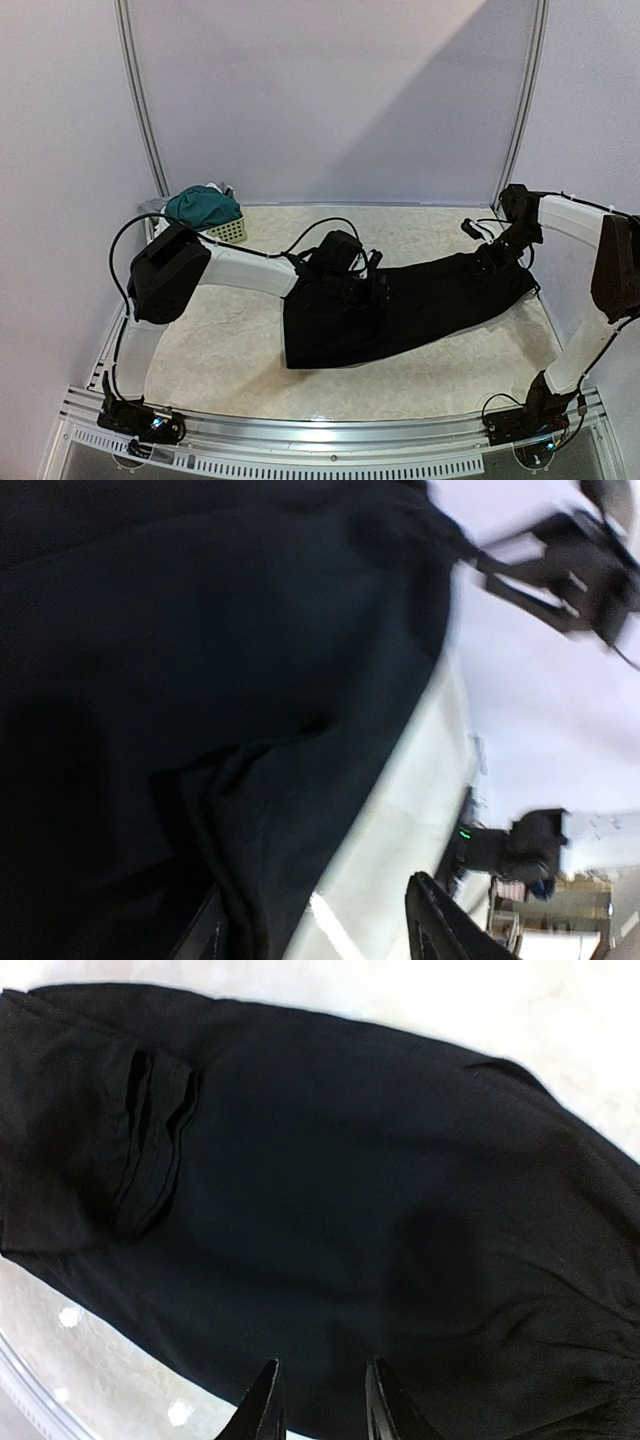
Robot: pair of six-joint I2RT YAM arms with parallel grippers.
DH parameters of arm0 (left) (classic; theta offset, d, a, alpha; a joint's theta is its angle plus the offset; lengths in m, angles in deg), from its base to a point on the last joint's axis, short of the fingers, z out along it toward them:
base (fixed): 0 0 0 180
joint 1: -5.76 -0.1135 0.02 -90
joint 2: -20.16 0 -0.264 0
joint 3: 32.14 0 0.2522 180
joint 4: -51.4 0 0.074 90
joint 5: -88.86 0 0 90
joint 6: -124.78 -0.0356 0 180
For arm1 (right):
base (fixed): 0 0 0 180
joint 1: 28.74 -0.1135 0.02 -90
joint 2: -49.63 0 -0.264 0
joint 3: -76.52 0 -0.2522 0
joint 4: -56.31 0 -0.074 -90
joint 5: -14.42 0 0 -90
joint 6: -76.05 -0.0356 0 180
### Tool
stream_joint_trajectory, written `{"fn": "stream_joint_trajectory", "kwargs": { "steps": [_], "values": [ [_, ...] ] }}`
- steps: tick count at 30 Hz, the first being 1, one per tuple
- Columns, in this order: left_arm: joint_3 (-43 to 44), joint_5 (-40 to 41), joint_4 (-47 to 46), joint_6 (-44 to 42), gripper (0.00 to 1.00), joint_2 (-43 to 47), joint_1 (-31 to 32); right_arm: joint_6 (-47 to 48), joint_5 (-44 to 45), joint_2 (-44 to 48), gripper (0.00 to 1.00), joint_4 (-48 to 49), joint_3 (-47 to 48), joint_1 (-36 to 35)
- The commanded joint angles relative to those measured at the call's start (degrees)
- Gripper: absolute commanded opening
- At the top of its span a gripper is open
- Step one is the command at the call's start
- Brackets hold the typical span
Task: Fold and stack the mixed laundry pile
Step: Adjust the 2/3-rectangle-folded trousers at the center of the board.
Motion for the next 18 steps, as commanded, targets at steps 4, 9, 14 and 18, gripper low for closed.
{"fn": "stream_joint_trajectory", "kwargs": {
  "steps": [4,9,14,18],
  "values": [
    [9.32,-11.10,5.41,-7.42,0.58,-1.78,7.86,-0.47,-2.74,2.34,0.29,3.75,-1.35,1.51],
    [6.75,-10.93,11.28,-11.66,0.58,2.28,8.62,-1.45,-4.26,2.36,0.29,4.32,-1.49,1.51],
    [2.14,-0.05,17.71,-17.68,0.61,10.46,4.96,-2.01,-6.94,2.21,0.31,3.94,0.37,1.40],
    [-4.02,9.04,18.58,-16.12,0.62,15.00,-0.16,-2.91,-9.95,0.21,0.34,2.83,3.74,-0.38]
  ]
}}
